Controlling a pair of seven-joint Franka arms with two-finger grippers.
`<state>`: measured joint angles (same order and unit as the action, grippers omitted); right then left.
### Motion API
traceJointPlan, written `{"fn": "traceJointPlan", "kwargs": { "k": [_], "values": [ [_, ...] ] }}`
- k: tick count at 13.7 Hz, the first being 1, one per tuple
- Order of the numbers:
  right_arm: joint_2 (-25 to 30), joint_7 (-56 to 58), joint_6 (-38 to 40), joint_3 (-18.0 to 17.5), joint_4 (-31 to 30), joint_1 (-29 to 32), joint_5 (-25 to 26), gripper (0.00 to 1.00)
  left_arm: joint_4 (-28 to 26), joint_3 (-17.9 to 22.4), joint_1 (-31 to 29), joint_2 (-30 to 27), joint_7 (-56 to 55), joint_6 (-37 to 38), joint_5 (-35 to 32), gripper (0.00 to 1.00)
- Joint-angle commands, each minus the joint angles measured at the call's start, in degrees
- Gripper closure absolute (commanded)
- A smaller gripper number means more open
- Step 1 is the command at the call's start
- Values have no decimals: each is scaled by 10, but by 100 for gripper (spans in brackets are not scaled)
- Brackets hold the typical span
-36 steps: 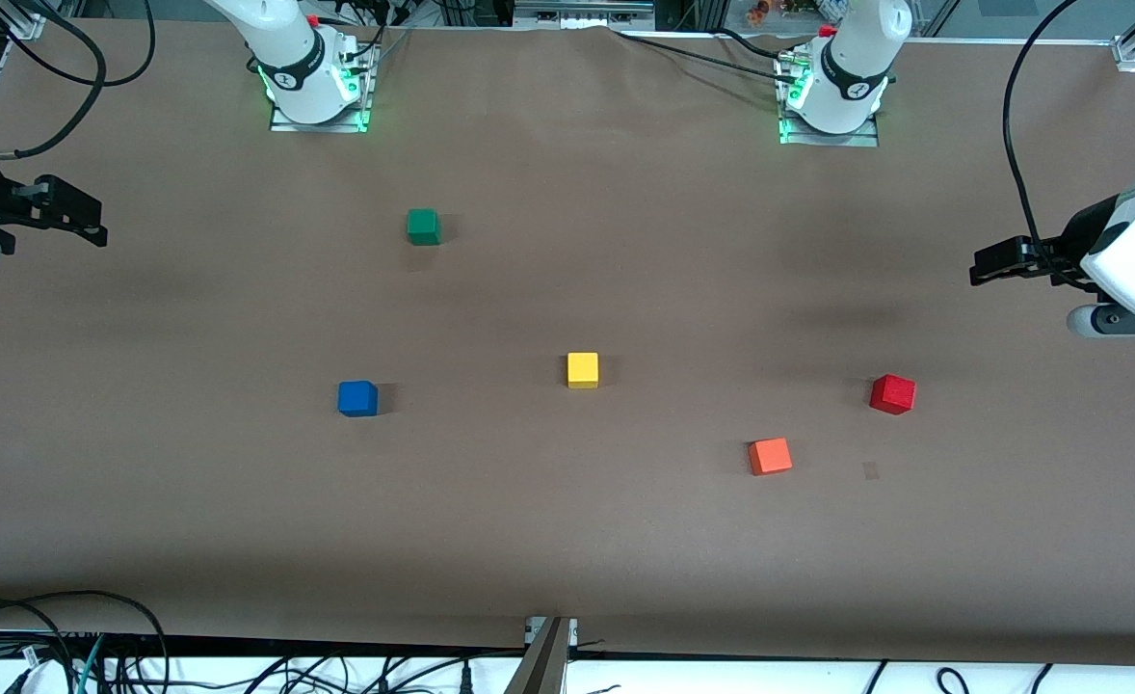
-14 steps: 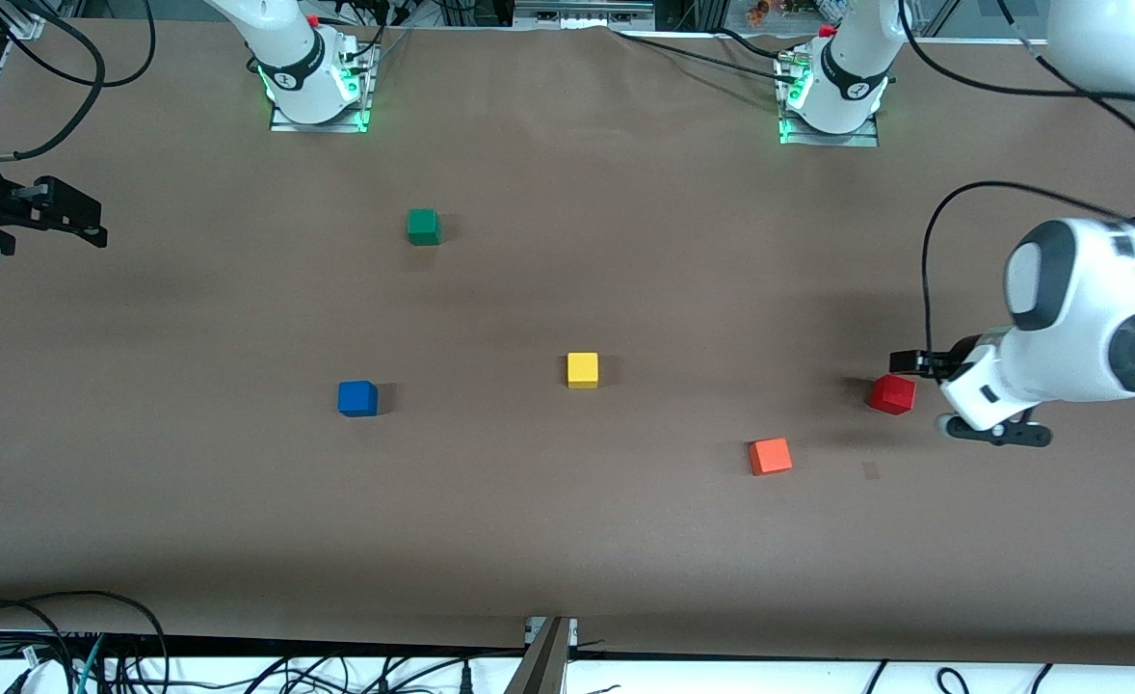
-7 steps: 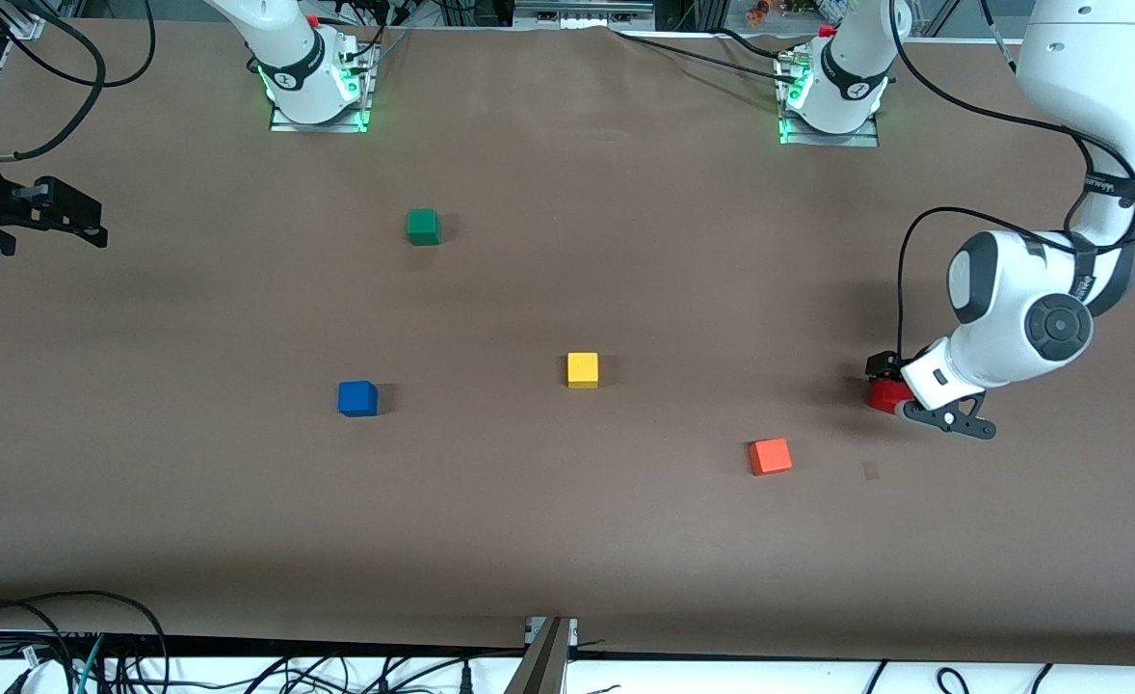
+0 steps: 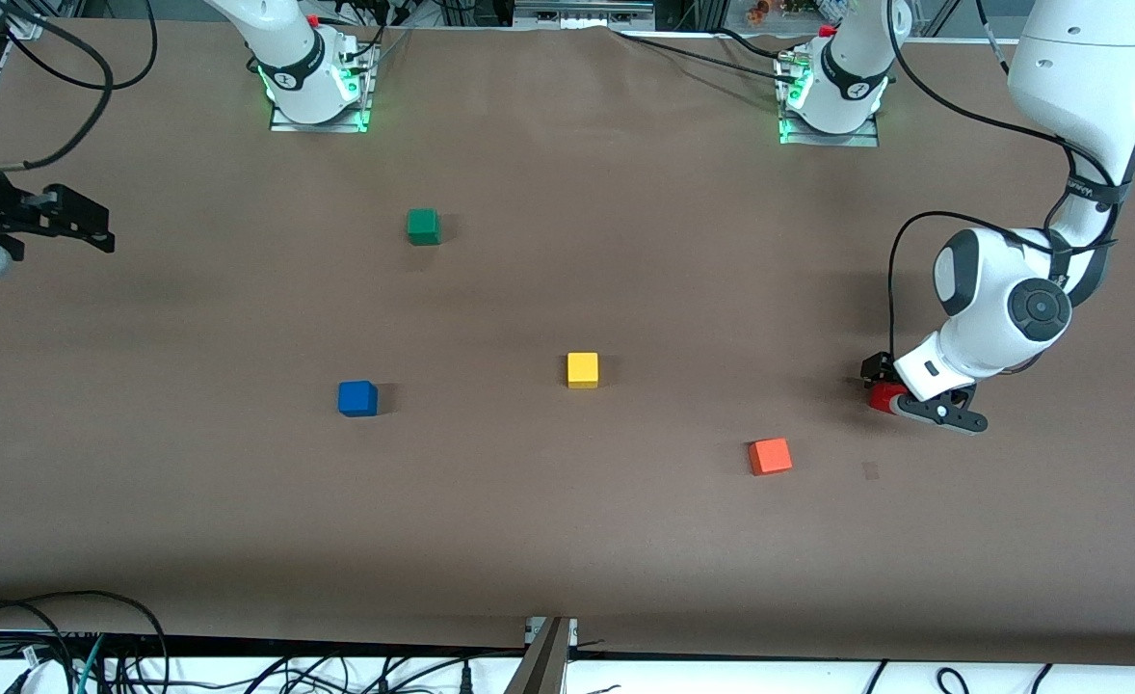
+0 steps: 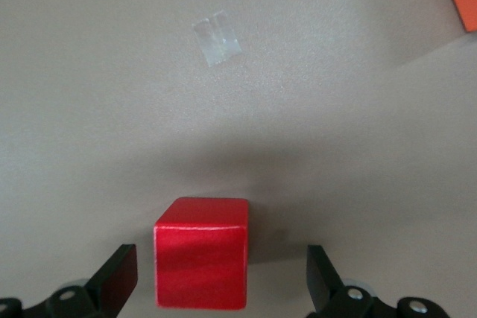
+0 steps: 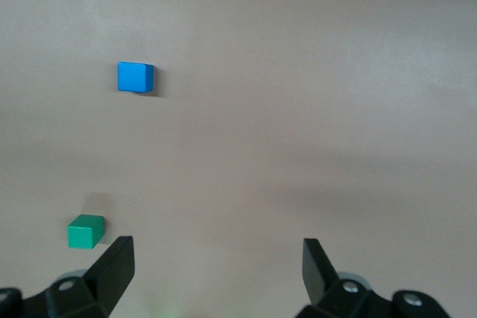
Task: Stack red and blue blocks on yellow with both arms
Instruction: 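Lower the left gripper over the red cube and close on it, then lift the red cube with the left gripper while the right gripper reaches the blue cube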
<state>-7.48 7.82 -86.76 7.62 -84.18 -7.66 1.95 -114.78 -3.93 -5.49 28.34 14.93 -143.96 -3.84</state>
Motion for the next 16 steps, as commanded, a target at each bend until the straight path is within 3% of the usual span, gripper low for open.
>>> {"fn": "traceJointPlan", "kwargs": {
  "k": [1,5,6,7,9,10,11,13,16],
  "values": [
    [-58,11,5,-2,16,1,14,0,-1,-2,-11,15,7,-23,-10,0],
    [-60,24,26,-3,9,-7,11,0,0,-3,-24,18,8,-23,-10,3],
    [-61,25,25,-5,10,-17,10,0,0,-3,-25,16,8,-21,-10,24],
    [-63,25,20,-6,11,-28,9,0,0,-3,-25,15,7,-19,-10,54],
    [-83,26,6,-7,12,-36,-14,0,5,-4,-25,14,7,-15,-10,87],
    [-94,26,-9,-7,11,-37,-41,0,9,-5,-25,14,6,-13,-10,95],
    [-109,25,-29,-6,11,-36,-64,0,15,-6,-25,10,5,-9,-9,100],
    [-141,13,-72,-7,11,-48,-72,0,50,-11,-17,6,5,30,-6,100],
    [-182,-18,-162,-6,-5,-71,-75,0,139,-62,-10,5,-32,144,1,100]
  ]
}}
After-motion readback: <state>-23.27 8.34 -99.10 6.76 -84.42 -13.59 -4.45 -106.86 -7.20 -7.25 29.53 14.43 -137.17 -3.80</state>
